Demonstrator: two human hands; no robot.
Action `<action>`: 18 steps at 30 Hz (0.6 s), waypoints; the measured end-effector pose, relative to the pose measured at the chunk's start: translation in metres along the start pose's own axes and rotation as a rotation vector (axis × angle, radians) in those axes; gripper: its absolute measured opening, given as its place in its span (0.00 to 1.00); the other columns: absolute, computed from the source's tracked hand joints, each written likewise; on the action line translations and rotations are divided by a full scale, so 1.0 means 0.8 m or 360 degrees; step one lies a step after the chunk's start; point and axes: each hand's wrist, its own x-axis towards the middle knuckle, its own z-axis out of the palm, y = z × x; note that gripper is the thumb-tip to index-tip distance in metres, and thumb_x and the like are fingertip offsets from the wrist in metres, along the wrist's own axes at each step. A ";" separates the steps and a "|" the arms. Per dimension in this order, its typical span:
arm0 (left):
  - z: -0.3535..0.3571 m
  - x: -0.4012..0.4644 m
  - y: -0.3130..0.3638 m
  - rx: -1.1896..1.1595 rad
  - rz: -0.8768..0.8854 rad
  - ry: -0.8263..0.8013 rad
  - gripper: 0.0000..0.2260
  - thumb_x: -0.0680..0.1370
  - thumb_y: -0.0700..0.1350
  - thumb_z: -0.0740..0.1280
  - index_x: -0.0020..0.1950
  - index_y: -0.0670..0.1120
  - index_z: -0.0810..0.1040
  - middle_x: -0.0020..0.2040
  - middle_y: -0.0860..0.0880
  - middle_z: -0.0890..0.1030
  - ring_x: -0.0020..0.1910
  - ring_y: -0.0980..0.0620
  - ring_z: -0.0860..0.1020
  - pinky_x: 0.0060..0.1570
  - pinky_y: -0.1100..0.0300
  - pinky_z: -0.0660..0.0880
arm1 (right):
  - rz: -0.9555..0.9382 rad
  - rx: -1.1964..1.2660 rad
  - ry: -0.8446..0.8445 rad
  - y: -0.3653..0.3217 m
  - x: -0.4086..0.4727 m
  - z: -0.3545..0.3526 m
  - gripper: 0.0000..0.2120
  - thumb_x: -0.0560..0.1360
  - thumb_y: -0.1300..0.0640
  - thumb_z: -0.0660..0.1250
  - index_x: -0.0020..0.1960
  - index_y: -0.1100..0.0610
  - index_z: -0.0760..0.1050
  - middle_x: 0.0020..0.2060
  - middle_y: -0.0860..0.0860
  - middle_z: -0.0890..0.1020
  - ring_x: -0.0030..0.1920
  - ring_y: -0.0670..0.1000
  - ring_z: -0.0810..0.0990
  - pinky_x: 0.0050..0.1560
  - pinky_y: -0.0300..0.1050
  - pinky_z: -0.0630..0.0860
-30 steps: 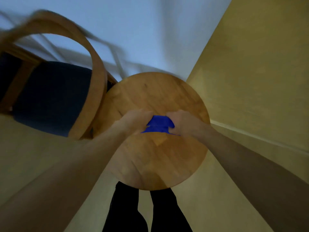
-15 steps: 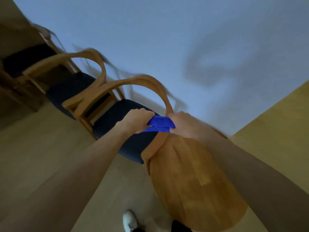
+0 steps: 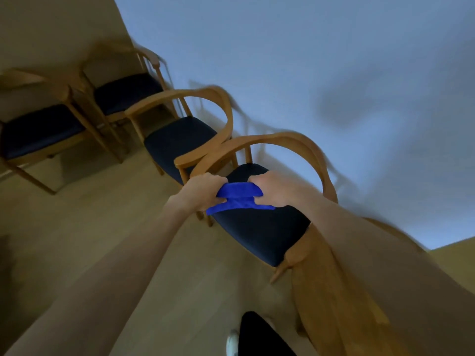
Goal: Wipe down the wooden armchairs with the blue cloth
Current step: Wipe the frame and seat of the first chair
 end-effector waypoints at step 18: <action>0.047 0.208 -0.215 -0.0319 -0.0325 -0.0300 0.09 0.73 0.51 0.72 0.44 0.55 0.71 0.39 0.55 0.77 0.40 0.54 0.78 0.42 0.55 0.77 | 0.0107 0.0416 -0.0177 0.116 0.327 0.011 0.13 0.68 0.50 0.72 0.51 0.47 0.75 0.42 0.43 0.78 0.42 0.44 0.79 0.41 0.41 0.77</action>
